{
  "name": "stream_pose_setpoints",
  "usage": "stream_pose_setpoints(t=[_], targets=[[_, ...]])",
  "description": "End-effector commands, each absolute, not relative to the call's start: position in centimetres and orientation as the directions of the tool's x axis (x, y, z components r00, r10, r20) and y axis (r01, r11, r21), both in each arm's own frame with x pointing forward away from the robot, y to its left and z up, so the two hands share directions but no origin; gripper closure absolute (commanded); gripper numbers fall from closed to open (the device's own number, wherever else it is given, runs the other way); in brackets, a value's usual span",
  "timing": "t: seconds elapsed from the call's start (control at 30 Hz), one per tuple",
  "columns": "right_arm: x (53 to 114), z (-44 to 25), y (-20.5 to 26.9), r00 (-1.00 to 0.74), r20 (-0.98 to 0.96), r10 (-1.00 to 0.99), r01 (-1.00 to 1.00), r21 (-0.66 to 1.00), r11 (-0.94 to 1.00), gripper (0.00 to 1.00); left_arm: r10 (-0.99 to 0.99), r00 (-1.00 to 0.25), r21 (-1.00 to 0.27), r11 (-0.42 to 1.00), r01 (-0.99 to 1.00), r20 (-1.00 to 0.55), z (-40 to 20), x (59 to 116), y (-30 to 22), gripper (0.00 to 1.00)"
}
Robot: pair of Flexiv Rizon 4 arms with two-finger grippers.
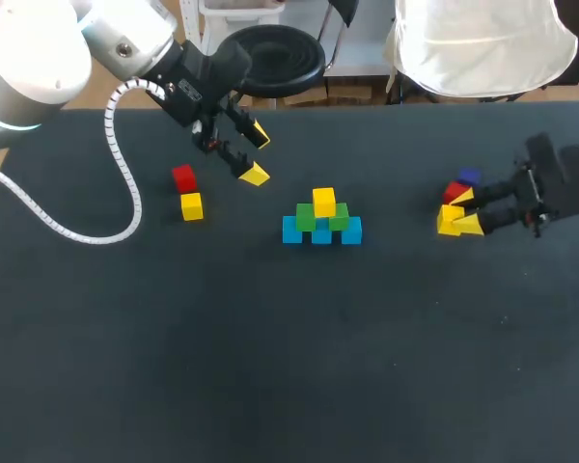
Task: Place the blue cubes, place green cubes on the blue cubes, place the yellow cubes on the green cubes, then place the red cubes on the yellow cubes, and place purple cube on the red cubes.
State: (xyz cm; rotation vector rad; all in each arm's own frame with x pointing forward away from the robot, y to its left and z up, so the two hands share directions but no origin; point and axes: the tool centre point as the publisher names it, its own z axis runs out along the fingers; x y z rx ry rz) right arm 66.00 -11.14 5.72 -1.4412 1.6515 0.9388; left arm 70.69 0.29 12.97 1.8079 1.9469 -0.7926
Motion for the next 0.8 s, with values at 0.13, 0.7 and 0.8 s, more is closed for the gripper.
stream_pose_setpoints(t=[0.13, 0.7, 0.8], targets=[[66.2, 7.4, -9.7, -0.079, -0.884, -0.461, -0.995, 0.042, 0.09, 1.0, 0.78, -0.109, -0.15, 0.019, 0.989, -0.617, 12.9, 70.6, 0.4, 0.0], [66.2, 7.4, -9.7, -0.079, -0.884, -0.461, -0.995, 0.042, 0.09, 1.0, 0.78, -0.109, -0.15, 0.019, 0.989, -0.617, 12.9, 70.6, 0.4, 0.0], [67.0, 8.3, -8.6, -0.087, -0.855, -0.512, -0.995, 0.047, 0.09, 1.0, 0.78, -0.109, -0.15, 0.019, 0.989, -0.617, 12.9, 70.6, 0.4, 0.0]])
